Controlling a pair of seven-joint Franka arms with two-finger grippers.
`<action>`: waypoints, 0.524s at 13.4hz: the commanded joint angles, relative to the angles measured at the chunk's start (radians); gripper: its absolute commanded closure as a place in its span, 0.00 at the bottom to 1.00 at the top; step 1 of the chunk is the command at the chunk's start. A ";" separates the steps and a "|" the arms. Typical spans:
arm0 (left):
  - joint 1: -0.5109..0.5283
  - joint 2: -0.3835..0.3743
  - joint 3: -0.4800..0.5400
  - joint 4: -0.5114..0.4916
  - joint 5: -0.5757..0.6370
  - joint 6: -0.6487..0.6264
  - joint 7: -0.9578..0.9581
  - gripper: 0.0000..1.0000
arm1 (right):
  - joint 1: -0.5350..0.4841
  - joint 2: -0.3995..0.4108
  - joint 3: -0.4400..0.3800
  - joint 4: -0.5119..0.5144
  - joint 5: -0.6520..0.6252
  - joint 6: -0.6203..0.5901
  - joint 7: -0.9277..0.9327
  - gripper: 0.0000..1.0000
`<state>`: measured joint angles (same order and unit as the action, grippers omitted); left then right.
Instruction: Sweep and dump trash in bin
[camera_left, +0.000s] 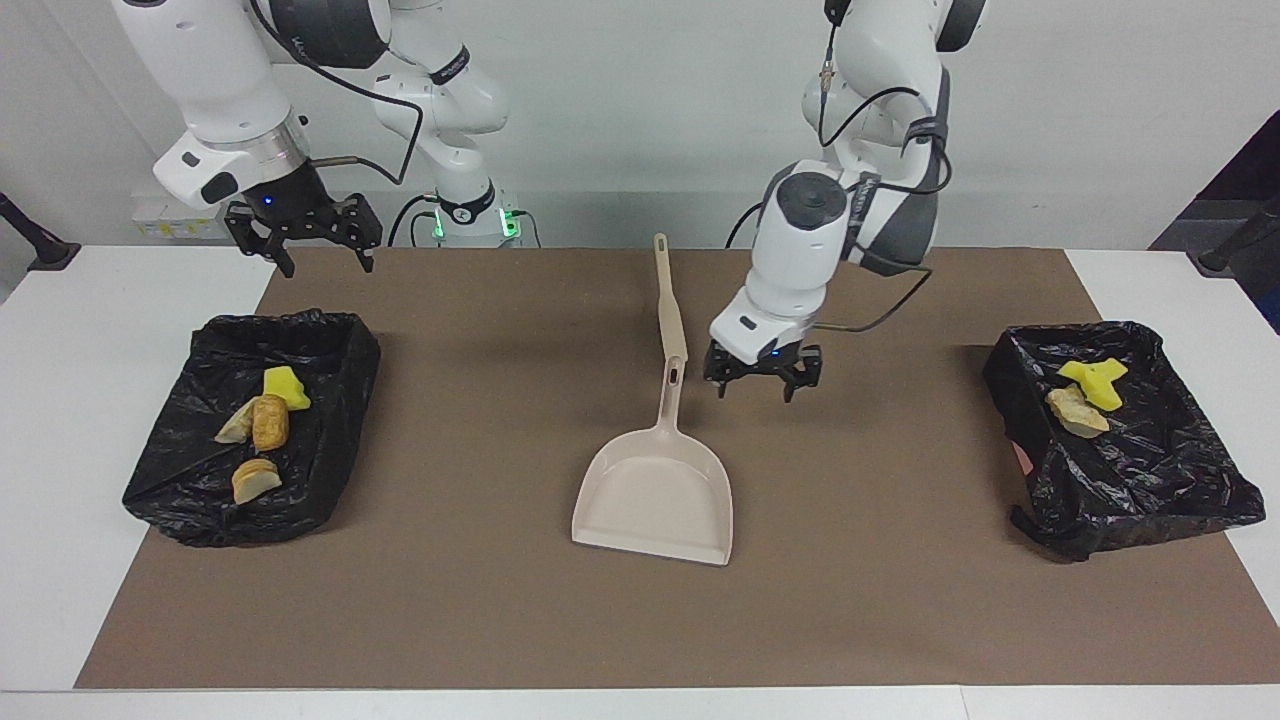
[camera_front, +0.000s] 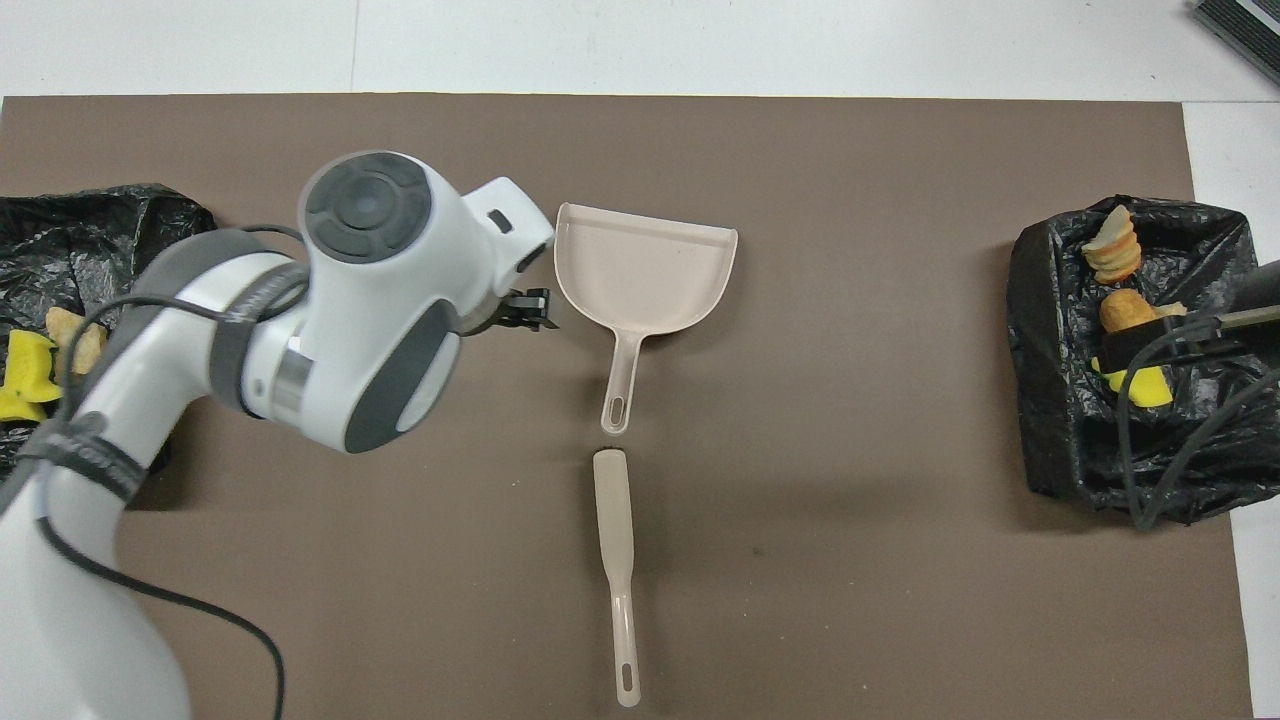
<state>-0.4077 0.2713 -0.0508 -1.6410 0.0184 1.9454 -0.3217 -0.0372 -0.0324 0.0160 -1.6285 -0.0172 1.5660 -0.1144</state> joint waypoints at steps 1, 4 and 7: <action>0.101 -0.093 -0.009 -0.045 -0.006 -0.084 0.116 0.00 | -0.004 -0.004 -0.002 0.006 0.019 -0.009 -0.025 0.00; 0.189 -0.164 -0.007 -0.033 -0.006 -0.189 0.258 0.00 | -0.004 -0.004 -0.002 0.006 0.019 -0.009 -0.025 0.00; 0.285 -0.216 -0.007 -0.034 -0.006 -0.249 0.358 0.00 | -0.004 -0.004 -0.002 0.006 0.019 -0.009 -0.025 0.00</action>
<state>-0.1716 0.1043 -0.0487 -1.6440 0.0184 1.7313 -0.0100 -0.0372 -0.0324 0.0160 -1.6285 -0.0172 1.5660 -0.1144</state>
